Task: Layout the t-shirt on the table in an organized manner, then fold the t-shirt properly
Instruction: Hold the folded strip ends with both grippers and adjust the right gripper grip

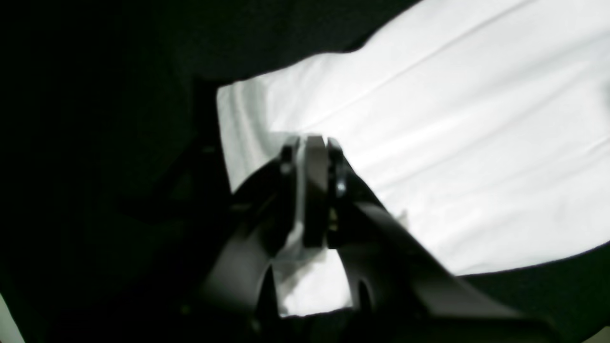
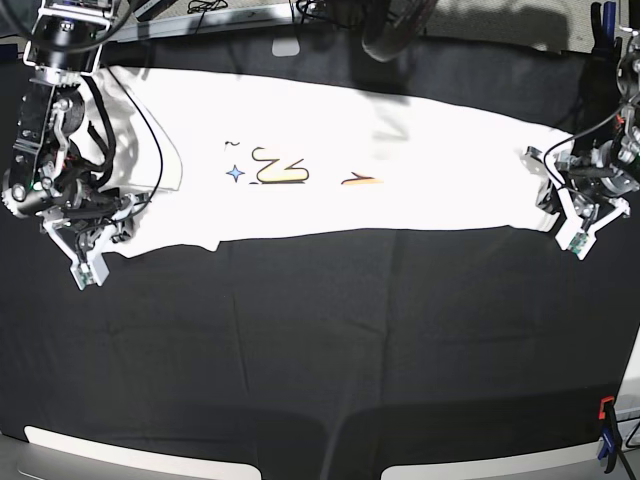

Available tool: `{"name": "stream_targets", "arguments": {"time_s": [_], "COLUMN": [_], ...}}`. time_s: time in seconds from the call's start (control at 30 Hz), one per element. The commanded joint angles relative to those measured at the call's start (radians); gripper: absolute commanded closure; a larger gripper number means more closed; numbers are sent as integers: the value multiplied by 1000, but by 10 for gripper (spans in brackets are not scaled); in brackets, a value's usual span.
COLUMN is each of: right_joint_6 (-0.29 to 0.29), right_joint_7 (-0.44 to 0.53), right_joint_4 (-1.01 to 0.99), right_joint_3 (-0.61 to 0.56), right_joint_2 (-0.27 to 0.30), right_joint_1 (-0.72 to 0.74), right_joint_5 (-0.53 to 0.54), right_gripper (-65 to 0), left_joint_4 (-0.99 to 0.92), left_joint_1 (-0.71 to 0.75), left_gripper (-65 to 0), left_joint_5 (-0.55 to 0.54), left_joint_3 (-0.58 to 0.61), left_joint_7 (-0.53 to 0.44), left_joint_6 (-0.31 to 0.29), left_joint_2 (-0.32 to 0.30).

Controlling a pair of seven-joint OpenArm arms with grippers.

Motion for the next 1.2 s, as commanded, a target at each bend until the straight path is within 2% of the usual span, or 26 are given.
{"name": "stream_targets", "arguments": {"time_s": [0.0, 0.13, 0.23, 0.5, 0.57, 0.63, 0.8, 0.83, 0.87, 1.03, 1.17], "right_joint_6": [1, 2, 2, 2, 2, 2, 1, 1, 2, 3, 40], "right_joint_7": [3, -6, -58, -85, -97, -100, -100, -100, -100, -84, -92], "right_joint_4": [41, 148, 201, 212, 212, 212, 212, 212, 212, 236, 330], "right_joint_3": [3, 4, 4, 4, 4, 4, 4, 4, 4, 4, 4], "right_joint_2": [14, 14, 14, 14, 14, 14, 14, 14, 14, 14, 14], "right_joint_1": [8, -48, -87, -116, -116, -116, -116, -116, -116, -118, -153], "right_joint_5": [6, 7, 7, 10, 11, 11, 11, 11, 11, 10, 11], "right_gripper": [0, 0, 0, 0, -68, -91, -79, -21, 0, 0, 0], "left_joint_4": [17, 17, 17, 17, 17, 17, 17, 17, 17, 17, 17], "left_joint_1": [-12, -11, -12, -12, -11, -12, -12, -11, -12, -12, -11], "left_gripper": [0, 0, 0, 0, 0, 0, 0, 0, 0, 0, 0], "left_joint_5": [-5, -5, -5, -5, -5, -5, -5, -5, -5, -5, -5], "left_joint_3": [-11, -11, -11, -11, -11, -11, -11, -11, -11, -11, -11], "left_joint_7": [-13, -13, -14, -13, -13, -13, -14, -13, -13, -14, -15], "left_joint_6": [5, 5, 5, 5, 5, 5, 5, 5, 5, 5, 5], "left_joint_2": [-17, -17, -17, -17, -17, -17, -17, -17, -17, -17, -17]}}
